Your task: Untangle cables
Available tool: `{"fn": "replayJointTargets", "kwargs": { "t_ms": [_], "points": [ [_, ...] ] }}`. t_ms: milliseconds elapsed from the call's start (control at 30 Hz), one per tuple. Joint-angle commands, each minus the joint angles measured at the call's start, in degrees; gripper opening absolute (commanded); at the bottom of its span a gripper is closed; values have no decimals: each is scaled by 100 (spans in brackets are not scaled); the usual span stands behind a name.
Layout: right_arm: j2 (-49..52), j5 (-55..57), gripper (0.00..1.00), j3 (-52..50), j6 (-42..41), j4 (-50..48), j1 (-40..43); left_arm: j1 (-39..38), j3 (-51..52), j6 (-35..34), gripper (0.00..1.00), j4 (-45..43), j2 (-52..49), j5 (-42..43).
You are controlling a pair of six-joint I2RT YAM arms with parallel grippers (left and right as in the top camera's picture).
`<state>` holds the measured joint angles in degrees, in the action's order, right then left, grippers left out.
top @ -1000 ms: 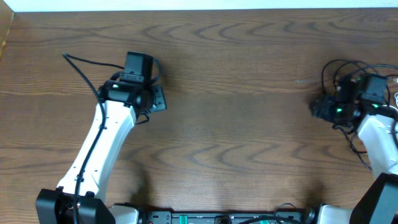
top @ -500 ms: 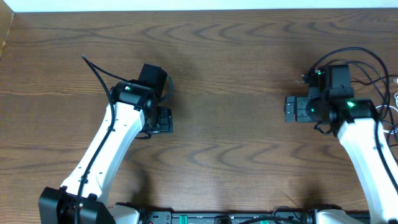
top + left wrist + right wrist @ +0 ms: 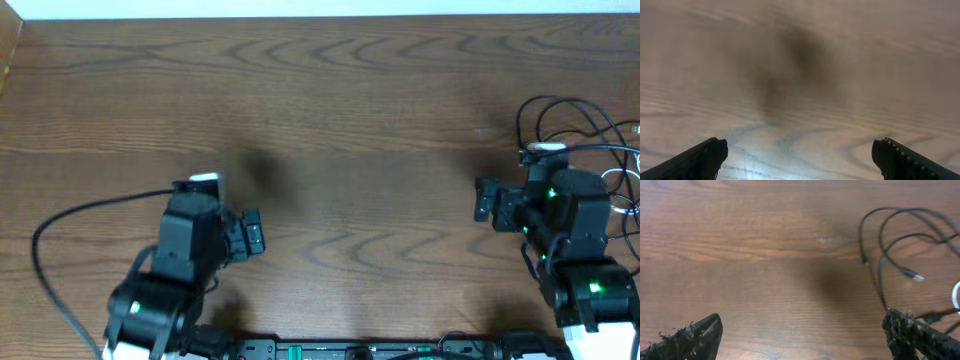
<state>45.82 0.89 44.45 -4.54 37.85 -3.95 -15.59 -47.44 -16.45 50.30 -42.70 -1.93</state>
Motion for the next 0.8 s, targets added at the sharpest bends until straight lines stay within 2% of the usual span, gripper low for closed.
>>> {"fn": "replayJointTargets", "kwargs": {
  "t_ms": [0,200,500,567,767],
  "points": [
    [-4,219,99,-66,-57,225,-13,2,35,33,98,-7,205,-114],
    [-7,219,99,-66,-57,916,-13,2,35,35,98,-4,186,-114],
    [-57,153,99,-74,-57,1294,-20,2,35,33,98,-4,186,-114],
    [-264,155,99,-83,-55,1054,-24,2,35,33,98,-4,186,-114],
    [-2312,42,99,-1261,-55,-1602,-26,2,35,33,98,-4,186,-114]
  ]
}}
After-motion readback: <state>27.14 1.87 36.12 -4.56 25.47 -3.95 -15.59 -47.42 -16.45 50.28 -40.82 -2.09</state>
